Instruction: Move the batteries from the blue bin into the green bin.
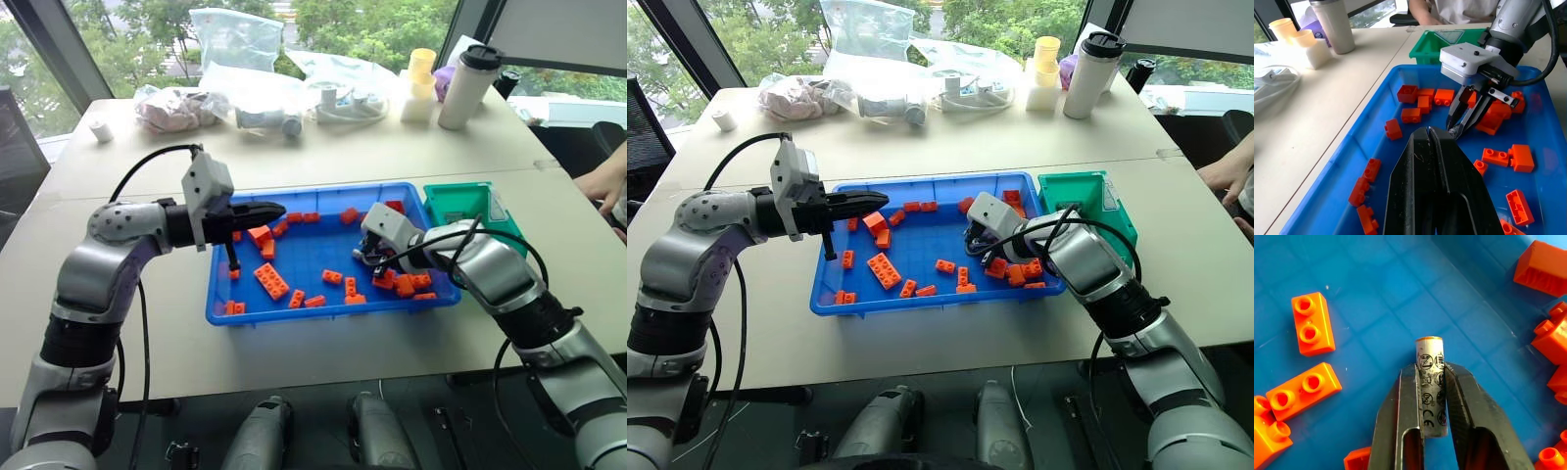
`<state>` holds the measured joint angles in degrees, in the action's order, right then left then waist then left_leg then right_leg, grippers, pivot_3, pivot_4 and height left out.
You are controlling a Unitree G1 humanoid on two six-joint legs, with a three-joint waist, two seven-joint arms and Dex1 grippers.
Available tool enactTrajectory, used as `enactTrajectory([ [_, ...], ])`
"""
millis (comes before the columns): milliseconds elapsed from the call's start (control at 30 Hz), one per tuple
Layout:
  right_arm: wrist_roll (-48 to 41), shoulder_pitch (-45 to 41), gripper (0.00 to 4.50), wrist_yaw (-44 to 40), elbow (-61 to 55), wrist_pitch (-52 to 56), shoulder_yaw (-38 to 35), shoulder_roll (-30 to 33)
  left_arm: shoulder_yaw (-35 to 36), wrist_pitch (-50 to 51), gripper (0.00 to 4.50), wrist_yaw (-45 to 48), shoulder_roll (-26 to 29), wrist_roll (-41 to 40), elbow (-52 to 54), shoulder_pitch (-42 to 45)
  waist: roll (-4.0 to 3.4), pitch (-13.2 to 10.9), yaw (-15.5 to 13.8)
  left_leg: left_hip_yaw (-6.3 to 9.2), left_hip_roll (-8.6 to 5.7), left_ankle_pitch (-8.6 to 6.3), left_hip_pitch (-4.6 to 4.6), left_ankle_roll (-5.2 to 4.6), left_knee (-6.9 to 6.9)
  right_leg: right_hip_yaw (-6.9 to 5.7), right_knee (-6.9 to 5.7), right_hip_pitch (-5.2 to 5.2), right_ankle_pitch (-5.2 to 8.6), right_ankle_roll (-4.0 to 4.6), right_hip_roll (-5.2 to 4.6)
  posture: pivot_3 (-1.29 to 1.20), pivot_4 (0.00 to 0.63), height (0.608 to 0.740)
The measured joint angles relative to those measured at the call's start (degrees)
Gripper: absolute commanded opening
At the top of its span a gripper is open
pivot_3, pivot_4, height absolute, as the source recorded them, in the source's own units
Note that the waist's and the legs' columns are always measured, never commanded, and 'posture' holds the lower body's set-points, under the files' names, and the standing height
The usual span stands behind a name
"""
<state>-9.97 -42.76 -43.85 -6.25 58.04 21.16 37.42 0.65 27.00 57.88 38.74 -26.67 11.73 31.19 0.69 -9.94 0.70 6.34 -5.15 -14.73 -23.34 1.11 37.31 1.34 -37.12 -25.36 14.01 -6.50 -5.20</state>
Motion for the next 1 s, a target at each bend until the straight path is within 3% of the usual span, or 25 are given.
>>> enactTrajectory([
  [133,-1.6,-4.7,1.03,2.3,-0.4,4.1,-10.1,1.5,0.0,0.0,0.0,0.0,0.0,0.1,0.0,0.0,0.0,0.0,-0.2,0.02,-0.01,-0.01,0.0,-0.01,0.0,-0.02,0.01,0.01,0.0,0.0,-0.01,0.0,0.15,0.74],
  [333,-0.9,-4.7,1.03,5.3,0.0,6.6,-21.9,11.9,-0.1,-0.4,0.0,0.2,-0.4,0.2,-0.5,0.0,0.01,0.0,-0.4,0.0,-0.02,-0.04,-0.01,-0.08,-0.03,-0.04,0.11,0.06,0.0,0.0,-0.04,0.0,0.15,0.74],
  [467,-3.0,0.2,1.03,4.8,-3.1,9.7,-21.6,11.0,-1.3,-1.2,0.0,0.8,-1.2,0.3,-1.2,0.4,-0.01,0.0,0.6,-0.12,0.06,-0.05,0.06,-0.09,-0.08,0.09,-0.04,0.0,0.0,0.0,-0.03,0.0,0.15,0.74],
  [600,-5.7,1.1,1.03,5.2,-7.0,11.0,-17.5,3.3,-2.1,-1.6,0.0,0.9,-1.7,0.7,-2.5,1.2,0.0,0.0,1.0,-0.08,0.1,-0.05,0.06,-0.08,-0.08,0.09,-0.06,-0.01,0.0,0.0,0.07,0.0,0.15,0.74],
  [700,-6.6,2.6,1.83,5.3,-7.6,10.8,-12.7,0.3,-2.1,-1.6,0.0,1.1,-1.8,0.9,-2.6,1.4,0.0,0.0,0.2,-0.08,0.02,-0.04,0.0,-0.06,0.0,0.07,-0.01,-0.01,0.0,0.0,0.0,0.0,0.15,0.74],
  [833,-6.0,2.9,3.8,5.4,-7.1,8.4,-6.2,-1.4,-2.0,-1.5,0.0,1.0,-1.5,1.0,-2.5,1.0,0.0,0.0,-0.2,-0.02,-0.07,-0.03,-0.02,-0.06,0.07,0.0,0.01,0.04,0.0,0.0,-0.08,0.0,0.15,0.74],
  [1000,-4.5,2.9,3.8,4.8,-3.5,4.9,-2.7,-1.5,-1.8,-1.3,0.0,0.6,-1.0,0.9,-1.3,0.2,0.0,0.0,0.1,-0.02,-0.04,-0.02,-0.01,-0.03,0.03,0.0,-0.01,0.01,0.0,0.0,-0.04,0.0,0.15,0.74],
])
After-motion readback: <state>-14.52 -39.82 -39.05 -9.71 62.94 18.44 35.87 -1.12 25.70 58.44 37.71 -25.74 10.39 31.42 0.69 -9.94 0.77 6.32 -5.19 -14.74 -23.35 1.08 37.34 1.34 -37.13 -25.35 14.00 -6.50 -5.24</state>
